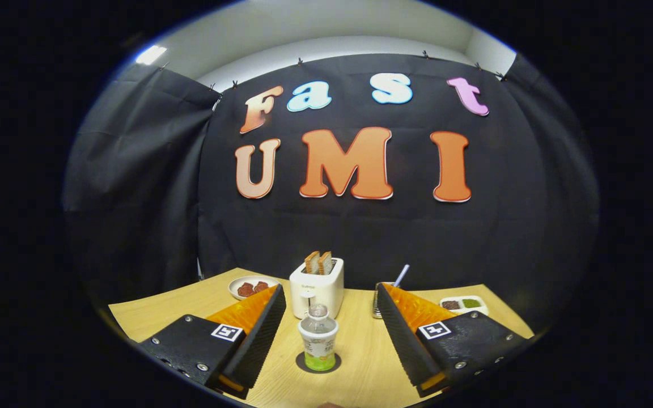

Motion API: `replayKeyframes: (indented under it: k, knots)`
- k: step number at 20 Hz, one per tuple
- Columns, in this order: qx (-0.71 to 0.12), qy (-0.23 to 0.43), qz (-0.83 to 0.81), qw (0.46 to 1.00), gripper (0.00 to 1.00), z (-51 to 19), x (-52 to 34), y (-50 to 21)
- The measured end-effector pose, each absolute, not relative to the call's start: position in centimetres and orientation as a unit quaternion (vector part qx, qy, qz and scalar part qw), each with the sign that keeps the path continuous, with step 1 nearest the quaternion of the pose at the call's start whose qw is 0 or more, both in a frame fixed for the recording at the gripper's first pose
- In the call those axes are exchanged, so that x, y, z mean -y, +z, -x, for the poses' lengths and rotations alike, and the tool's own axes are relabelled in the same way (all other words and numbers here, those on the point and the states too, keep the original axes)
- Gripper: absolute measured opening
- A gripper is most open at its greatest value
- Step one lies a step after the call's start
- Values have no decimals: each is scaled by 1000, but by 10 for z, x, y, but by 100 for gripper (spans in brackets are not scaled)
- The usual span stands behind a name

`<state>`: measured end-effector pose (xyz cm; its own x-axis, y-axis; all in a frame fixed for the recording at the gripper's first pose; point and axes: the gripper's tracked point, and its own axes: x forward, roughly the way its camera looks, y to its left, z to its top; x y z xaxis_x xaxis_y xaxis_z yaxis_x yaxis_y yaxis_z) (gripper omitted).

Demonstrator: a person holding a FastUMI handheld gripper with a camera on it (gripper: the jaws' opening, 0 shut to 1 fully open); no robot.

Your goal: Take the bottle from table, then pour the juice into the cup, finally place the bottle on the coaster

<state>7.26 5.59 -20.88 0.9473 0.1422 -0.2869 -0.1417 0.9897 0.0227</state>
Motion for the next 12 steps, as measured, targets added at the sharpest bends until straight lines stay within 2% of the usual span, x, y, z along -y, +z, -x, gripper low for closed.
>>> replayKeyframes:
  k: [5,12]
  knots:
    - [-131,48,0,990,97,-35,-33,-143]
    - [-107,58,-11,993,97,2,-19,-72]
